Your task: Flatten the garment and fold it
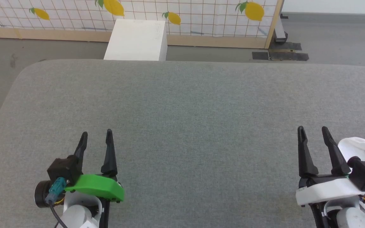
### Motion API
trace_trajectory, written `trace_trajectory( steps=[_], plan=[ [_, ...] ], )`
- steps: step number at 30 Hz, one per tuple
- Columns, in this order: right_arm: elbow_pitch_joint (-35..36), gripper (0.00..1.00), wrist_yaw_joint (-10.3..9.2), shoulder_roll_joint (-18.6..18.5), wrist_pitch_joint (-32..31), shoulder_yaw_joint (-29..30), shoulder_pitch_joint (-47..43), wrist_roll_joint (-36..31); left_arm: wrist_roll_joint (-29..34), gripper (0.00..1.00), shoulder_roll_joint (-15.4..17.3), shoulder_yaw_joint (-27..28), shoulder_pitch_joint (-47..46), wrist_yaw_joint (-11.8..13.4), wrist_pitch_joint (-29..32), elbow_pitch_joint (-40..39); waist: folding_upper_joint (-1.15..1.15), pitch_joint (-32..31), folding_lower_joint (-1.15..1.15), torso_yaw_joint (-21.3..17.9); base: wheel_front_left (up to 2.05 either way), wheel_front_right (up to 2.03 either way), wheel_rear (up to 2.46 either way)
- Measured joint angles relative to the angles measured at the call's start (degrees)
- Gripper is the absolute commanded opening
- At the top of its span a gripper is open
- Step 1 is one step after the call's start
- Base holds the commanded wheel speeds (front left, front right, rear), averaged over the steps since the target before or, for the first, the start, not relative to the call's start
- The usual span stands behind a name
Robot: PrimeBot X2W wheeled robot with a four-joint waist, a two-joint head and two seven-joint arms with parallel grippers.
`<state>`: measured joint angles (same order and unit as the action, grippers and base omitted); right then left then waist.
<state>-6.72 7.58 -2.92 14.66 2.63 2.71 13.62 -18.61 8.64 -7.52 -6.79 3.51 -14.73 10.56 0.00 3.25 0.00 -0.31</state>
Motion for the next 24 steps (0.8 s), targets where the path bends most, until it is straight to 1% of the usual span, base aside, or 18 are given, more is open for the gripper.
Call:
trace_trajectory(
  steps=[10,11,24],
  plan=[
    [-0.94,1.00,0.00,0.00,0.01,-0.48,-0.21,0.48,1.74,1.00,-1.13,0.57,0.00,-0.97,0.00,1.24,0.00,0.01,0.00,-0.36,0.00,0.00,0.00],
    [-0.96,0.00,0.00,0.00,0.01,-0.53,-0.21,0.48,1.81,0.00,-1.14,0.63,0.00,-0.99,0.00,1.32,0.00,0.04,0.00,-0.39,0.00,0.00,0.00],
    [-0.71,0.00,0.00,-0.01,-0.82,-0.53,-0.21,-0.01,2.52,0.00,-1.19,1.00,-0.02,-0.98,0.94,0.78,0.00,-0.19,0.00,-0.36,0.00,0.00,0.00]
  ],
)
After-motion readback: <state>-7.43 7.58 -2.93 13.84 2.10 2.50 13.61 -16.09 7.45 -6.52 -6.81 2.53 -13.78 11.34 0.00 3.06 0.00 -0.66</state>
